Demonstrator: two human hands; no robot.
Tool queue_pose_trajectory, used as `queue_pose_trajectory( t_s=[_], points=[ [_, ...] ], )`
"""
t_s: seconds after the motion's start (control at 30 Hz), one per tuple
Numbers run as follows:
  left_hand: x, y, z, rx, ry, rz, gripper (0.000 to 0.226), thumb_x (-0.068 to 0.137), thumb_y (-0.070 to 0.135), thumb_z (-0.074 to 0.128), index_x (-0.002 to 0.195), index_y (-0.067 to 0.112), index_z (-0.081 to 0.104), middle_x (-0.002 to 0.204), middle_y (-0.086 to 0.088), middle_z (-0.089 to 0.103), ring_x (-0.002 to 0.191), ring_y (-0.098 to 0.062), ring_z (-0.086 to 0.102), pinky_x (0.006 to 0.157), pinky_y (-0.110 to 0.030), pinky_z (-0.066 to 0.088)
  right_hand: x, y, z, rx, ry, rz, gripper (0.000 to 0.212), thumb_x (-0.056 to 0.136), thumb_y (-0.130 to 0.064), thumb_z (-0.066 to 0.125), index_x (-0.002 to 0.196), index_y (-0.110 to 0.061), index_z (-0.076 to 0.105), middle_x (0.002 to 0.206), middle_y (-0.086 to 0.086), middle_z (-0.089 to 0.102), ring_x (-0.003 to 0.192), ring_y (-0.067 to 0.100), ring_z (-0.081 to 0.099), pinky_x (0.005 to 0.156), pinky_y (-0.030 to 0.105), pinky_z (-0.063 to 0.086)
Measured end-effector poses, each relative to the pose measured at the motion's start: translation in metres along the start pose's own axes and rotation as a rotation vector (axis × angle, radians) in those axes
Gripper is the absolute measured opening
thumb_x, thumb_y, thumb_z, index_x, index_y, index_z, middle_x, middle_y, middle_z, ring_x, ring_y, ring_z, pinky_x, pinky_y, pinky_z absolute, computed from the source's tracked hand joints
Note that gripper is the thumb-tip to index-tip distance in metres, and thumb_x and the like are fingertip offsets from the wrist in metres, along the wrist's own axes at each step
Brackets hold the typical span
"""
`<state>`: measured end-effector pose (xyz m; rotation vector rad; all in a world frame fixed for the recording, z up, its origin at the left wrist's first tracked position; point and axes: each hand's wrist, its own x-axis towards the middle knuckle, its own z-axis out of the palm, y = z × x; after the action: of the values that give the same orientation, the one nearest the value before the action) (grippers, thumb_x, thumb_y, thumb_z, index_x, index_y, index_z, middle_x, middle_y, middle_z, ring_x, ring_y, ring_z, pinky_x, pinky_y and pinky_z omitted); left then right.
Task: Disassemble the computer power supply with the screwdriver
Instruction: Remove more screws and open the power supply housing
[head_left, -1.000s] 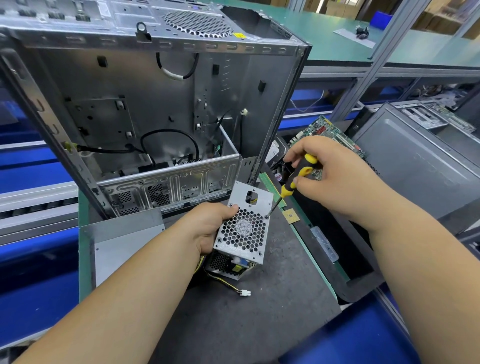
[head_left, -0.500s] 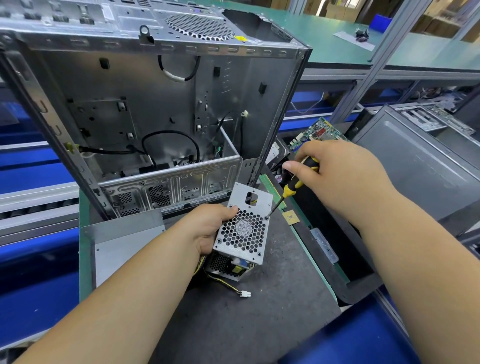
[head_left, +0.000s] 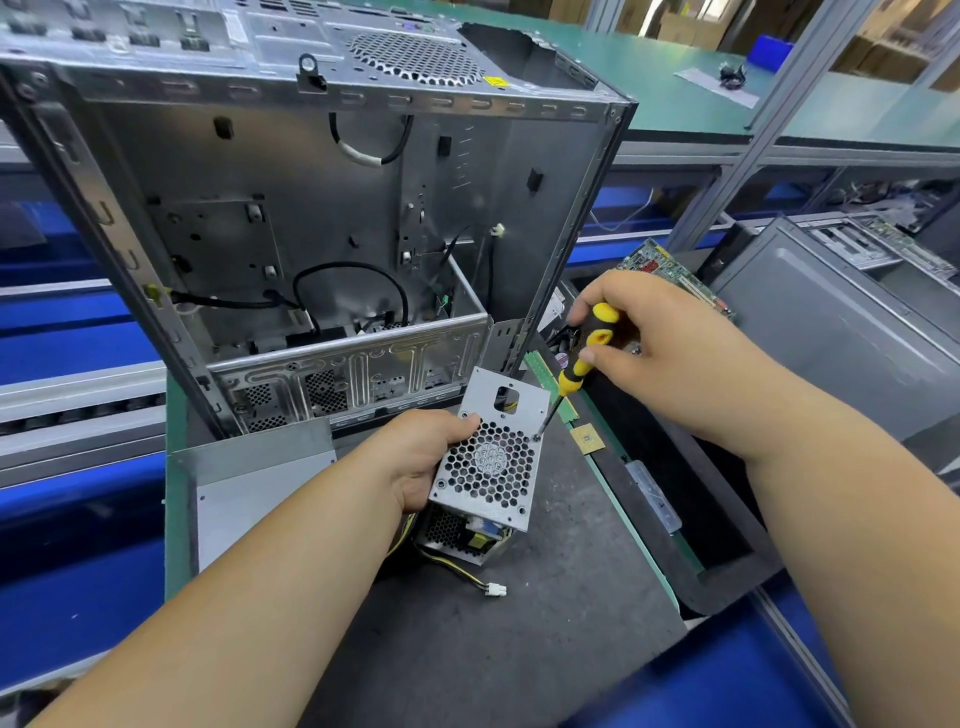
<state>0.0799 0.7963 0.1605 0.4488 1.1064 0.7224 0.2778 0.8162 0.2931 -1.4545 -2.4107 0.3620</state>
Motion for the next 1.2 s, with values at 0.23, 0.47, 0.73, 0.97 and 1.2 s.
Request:
queue_pose_trajectory(
  t_s=[0.23,0.47,0.73,0.97,1.2],
  points=[
    [0.003,-0.005,0.001,0.24,0.154,0.122,0.026,0.101,0.023,0.053,0.119,0.005,0.056,0.103,-0.014,0.071,0.089,-0.034,0.071,0.079,-0.054,0.059,-0.001,-0.006,0.002,0.014,-0.026,-0.038,0.012,0.085,-0.032,0.065,0.095,-0.03,0.06,0.092,-0.01,0.059,0.083,0.007,0.054,0.07,0.022,0.044],
    [0.002,-0.014,0.007,0.957,0.507,0.453,0.035,0.096,0.04,0.055,0.125,0.025,0.043,0.115,0.006,0.056,0.091,-0.01,0.055,0.075,-0.034,0.048,0.002,-0.001,0.007,-0.206,0.089,-0.03,0.03,0.09,-0.055,0.051,0.087,-0.026,0.057,0.079,-0.008,0.059,0.075,0.013,0.051,0.065,0.034,0.042],
    [0.0,-0.02,0.024,1.175,0.647,0.614,0.062,0.089,0.049,0.06,0.141,0.026,0.032,0.138,0.0,0.039,0.126,-0.024,0.037,0.1,-0.037,0.037,0.0,-0.004,0.002,-0.144,0.026,-0.074,0.013,0.095,-0.037,0.06,0.096,-0.024,0.058,0.08,-0.01,0.059,0.072,0.006,0.05,0.063,0.03,0.038],
    [0.003,-0.021,0.043,1.393,0.44,0.82,0.046,0.079,0.056,0.069,0.114,0.029,0.058,0.119,0.01,0.051,0.123,-0.017,0.036,0.103,-0.032,0.034,-0.002,0.0,-0.004,0.009,-0.081,-0.12,0.024,0.091,-0.011,0.058,0.11,-0.025,0.056,0.091,-0.016,0.048,0.084,0.003,0.048,0.069,0.023,0.037],
    [0.007,-0.027,0.048,1.192,0.529,0.866,0.021,0.08,0.038,0.074,0.074,0.034,0.055,0.097,0.016,0.053,0.108,-0.011,0.041,0.091,-0.029,0.04,0.006,0.007,-0.004,-0.106,-0.08,-0.269,0.017,0.09,-0.04,0.057,0.099,-0.025,0.057,0.094,-0.007,0.052,0.087,0.016,0.052,0.076,0.035,0.045]
  ],
)
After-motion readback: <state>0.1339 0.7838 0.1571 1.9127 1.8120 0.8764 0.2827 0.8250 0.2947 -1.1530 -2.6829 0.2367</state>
